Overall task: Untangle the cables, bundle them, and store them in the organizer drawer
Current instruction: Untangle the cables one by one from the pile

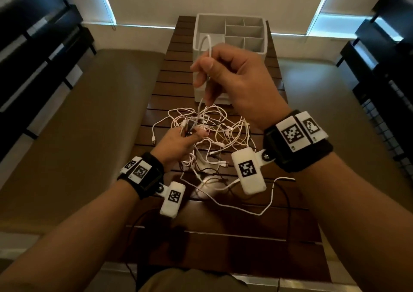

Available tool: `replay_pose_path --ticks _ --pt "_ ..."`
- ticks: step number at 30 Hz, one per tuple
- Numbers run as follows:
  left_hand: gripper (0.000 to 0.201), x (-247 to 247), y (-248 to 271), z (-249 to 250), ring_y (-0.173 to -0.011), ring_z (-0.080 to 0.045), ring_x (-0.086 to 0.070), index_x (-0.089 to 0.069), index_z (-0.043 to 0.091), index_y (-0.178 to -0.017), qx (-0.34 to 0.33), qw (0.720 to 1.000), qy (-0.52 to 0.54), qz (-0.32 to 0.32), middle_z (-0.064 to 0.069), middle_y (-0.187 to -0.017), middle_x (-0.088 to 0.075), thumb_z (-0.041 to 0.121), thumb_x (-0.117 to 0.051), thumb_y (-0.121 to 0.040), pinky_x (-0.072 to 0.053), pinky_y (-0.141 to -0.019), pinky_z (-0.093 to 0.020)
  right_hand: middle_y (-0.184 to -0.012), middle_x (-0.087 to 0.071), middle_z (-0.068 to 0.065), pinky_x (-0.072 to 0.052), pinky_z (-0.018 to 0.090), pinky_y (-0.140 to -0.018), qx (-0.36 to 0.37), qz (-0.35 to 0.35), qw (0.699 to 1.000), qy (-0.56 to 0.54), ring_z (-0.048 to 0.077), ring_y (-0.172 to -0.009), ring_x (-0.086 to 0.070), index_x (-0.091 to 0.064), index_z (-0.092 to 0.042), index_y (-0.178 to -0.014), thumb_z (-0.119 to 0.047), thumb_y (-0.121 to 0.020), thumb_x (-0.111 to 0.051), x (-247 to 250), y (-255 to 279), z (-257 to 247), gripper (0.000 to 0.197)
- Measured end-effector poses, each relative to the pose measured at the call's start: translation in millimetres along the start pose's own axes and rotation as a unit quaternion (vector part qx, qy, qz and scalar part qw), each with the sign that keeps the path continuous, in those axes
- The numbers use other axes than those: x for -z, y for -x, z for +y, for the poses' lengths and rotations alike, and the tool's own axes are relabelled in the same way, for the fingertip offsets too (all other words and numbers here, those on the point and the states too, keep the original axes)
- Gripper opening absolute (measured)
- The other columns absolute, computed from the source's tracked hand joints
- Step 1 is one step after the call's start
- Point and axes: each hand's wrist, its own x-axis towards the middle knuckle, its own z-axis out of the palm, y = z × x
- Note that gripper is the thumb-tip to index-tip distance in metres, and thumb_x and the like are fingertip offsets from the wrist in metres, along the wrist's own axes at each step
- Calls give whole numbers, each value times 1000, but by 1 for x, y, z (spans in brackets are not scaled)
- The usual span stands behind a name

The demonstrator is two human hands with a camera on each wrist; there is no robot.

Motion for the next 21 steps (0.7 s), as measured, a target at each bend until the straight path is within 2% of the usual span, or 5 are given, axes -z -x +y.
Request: replay_pose_path --ticks 6,10,13,18,21 --pt "19 2 1 8 -48 -9 -21 -75 12 -115 -10 998 58 24 8 -59 -31 18 -59 -106 -11 -48 -29 -82 -75 6 -58 32 -55 -186 -7 956 229 6 -50 -62 -73 -13 -100 -24 -107 -56 3 15 64 22" --pt "20 3 5 16 -48 -10 -27 -73 8 -118 -27 1000 5 15 7 -59 -37 10 -63 -101 -19 -45 -25 -78 -71 -1 -53 30 -59 -251 -112 901 335 9 -61 -64 -73 -18 -87 -28 -106 -57 -2 25 90 27" --pt "26 7 6 18 -50 -10 -26 -70 12 -126 7 999 4 -50 7 -62 -40 11 -66 -100 -18 -45 -26 -74 -66 -5 -46 27 -59 -222 -47 919 321 12 -66 -63 -69 -20 -85 -27 -106 -56 -4 31 94 26" --pt "41 20 13 30 -55 -11 -13 -67 21 -139 64 986 72 -138 2 -70 -14 39 -55 -104 -15 -44 -22 -72 -64 -5 -48 29 -61 -112 136 947 268 12 -63 -59 -69 -14 -97 -26 -105 -58 0 34 87 17" --pt "45 16 12 38 -52 -8 -14 -74 21 -129 45 992 79 -92 5 -67 -15 51 -49 -105 -13 -44 -22 -77 -67 -5 -55 32 -63 -86 87 967 223 12 -68 -63 -70 -15 -95 -24 -102 -64 3 35 71 13"
